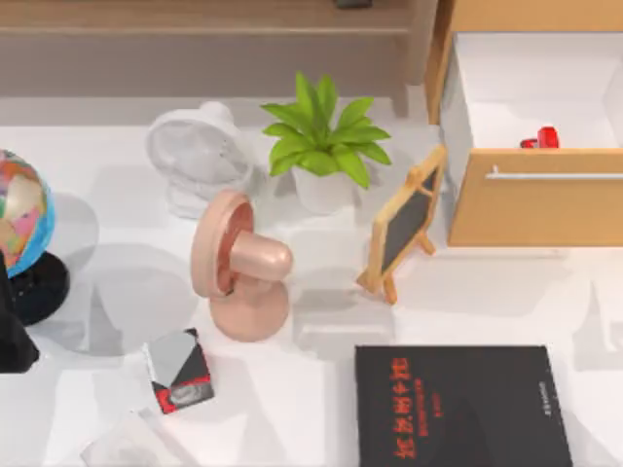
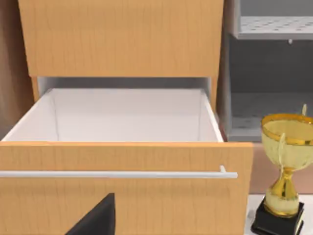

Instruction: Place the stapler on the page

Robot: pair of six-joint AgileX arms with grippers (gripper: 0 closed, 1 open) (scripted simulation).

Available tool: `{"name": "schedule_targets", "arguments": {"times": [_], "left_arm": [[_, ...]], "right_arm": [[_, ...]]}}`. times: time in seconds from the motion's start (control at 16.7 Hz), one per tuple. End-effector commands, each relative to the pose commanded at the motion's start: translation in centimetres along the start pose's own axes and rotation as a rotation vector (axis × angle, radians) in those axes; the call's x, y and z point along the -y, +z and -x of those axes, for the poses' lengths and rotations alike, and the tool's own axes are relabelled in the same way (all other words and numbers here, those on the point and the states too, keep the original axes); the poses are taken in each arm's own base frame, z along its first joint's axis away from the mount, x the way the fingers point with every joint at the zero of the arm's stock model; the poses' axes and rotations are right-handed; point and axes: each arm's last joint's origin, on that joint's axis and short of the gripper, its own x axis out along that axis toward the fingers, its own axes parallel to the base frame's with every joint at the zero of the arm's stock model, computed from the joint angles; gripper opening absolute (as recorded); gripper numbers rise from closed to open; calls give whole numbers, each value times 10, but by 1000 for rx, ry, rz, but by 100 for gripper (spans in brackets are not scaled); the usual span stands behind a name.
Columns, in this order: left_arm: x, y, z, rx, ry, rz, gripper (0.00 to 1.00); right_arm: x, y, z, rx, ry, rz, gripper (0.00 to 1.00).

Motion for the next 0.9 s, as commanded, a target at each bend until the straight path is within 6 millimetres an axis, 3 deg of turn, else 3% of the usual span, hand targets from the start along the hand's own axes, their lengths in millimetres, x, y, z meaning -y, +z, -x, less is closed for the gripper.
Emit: {"name": "schedule_targets", "arguments": {"times": [0.24,0.42,0.66,0.9], "left_arm": [[0,0,0,0,0,0,100],[0,0,0,0,0,0,100],[0,0,0,0,0,0,100],[0,0,0,0,0,0,100]], "right_arm": [[-2,5,0,-22,23,-10,100],[-6,26,-2,-107,69,-31,100],[-9,82,-20,-265,81,-45,100],[-14,149,-74,-432,72,-46,100]]}}
